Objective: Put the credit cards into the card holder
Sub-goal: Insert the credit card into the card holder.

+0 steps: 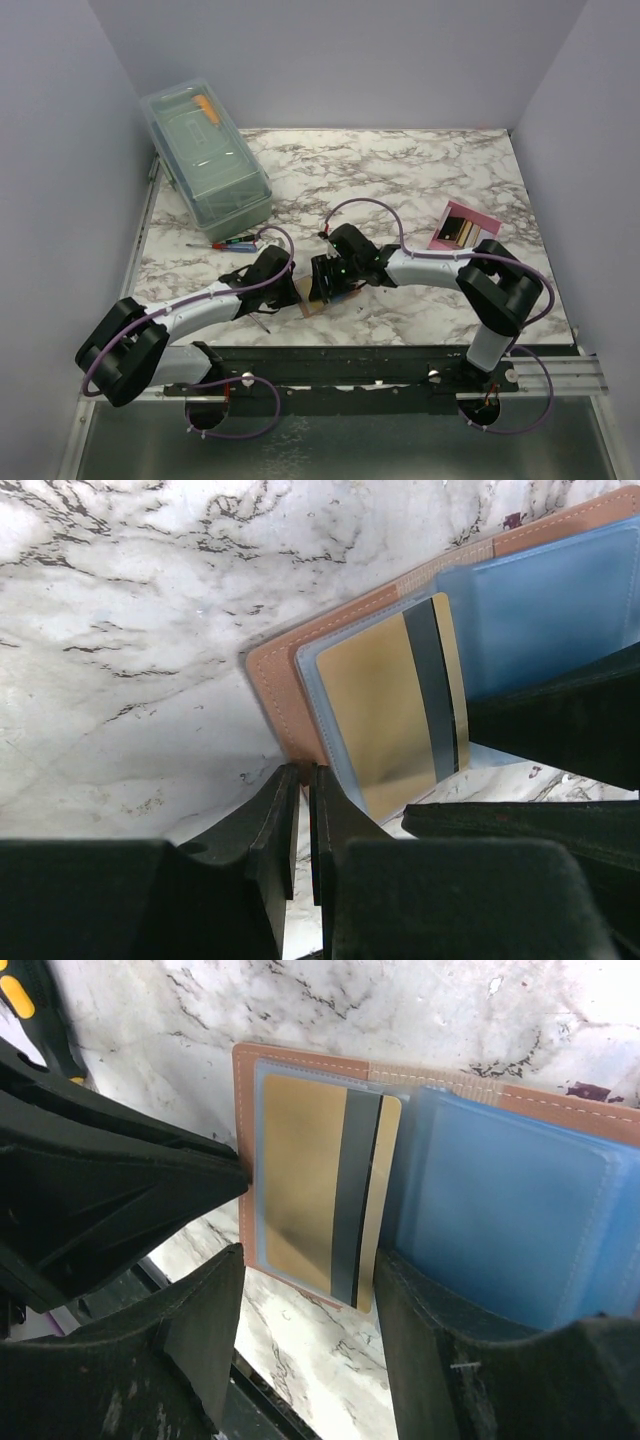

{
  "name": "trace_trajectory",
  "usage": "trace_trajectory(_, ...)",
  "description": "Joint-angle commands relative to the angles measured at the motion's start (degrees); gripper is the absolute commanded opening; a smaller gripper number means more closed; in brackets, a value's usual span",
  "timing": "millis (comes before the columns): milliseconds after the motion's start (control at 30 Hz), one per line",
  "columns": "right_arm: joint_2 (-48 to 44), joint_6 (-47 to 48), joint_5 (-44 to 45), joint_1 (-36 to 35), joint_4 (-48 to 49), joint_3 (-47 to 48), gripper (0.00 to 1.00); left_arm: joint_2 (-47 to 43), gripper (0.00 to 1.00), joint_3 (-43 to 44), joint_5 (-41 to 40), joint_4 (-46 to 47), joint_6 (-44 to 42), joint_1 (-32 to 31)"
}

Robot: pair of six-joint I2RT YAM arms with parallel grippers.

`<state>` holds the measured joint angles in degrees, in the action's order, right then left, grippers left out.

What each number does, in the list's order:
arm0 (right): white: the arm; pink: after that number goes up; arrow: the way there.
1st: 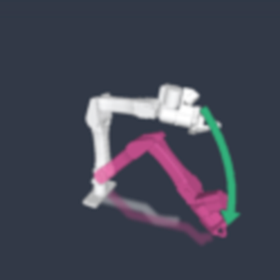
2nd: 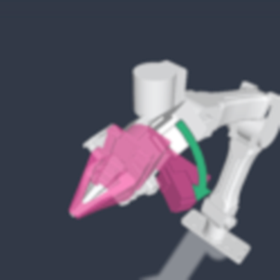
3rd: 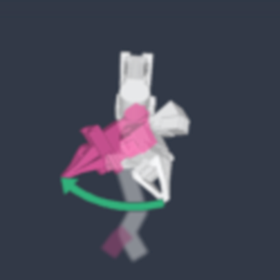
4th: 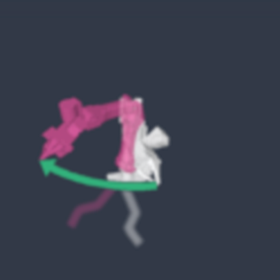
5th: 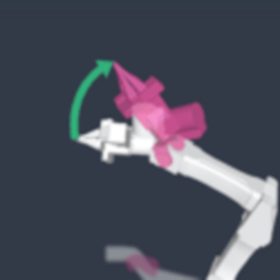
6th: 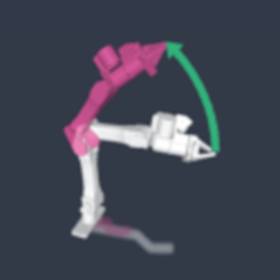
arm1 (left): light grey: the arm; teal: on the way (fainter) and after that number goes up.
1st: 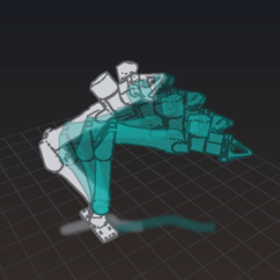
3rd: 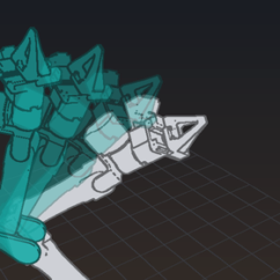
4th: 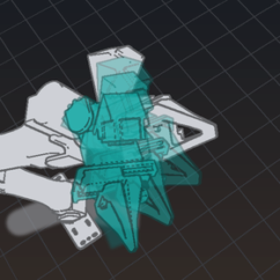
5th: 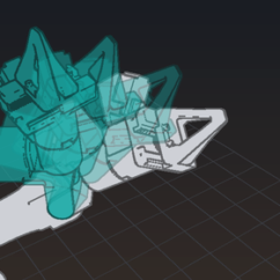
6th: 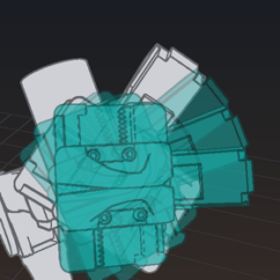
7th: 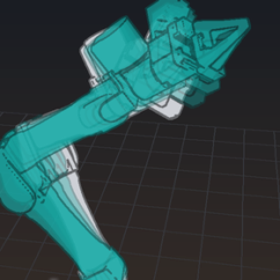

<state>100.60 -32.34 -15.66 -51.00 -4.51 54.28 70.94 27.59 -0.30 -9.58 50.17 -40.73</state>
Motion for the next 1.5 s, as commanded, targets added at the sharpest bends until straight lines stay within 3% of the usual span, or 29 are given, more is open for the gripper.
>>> trace_trajectory(0,-2.07,-0.99,3.01,0.1,-0.88,-2.34,0.6,-1.76,0.15,0.65,1.27,0.25,-0.69,0.02)
trace_trajectory(433,-12.0,-0.04,5.3,3.39,-10.09,-1.15,0.67,-7.39,0.17,0.08,-1.16,-4.93,-2.3,0.11)
trace_trajectory(800,-2.69,1.04,-0.06,3.45,-5.46,1.76,0.64,-1.38,0.17,-0.71,2.73,0.83,-1.37,0.06)
trace_trajectory(1100,1.62,-3.07,-4.41,-2.3,-0.38,4.62,0.63,1.28,0.15,-1.23,6.34,5.69,0.44,0.04)
trace_trajectory(1467,-9.76,-1.92,8.36,0.21,-11.5,3.0,0.65,-5.37,0.21,-1.84,2.85,-0.4,-1.04,0.1)
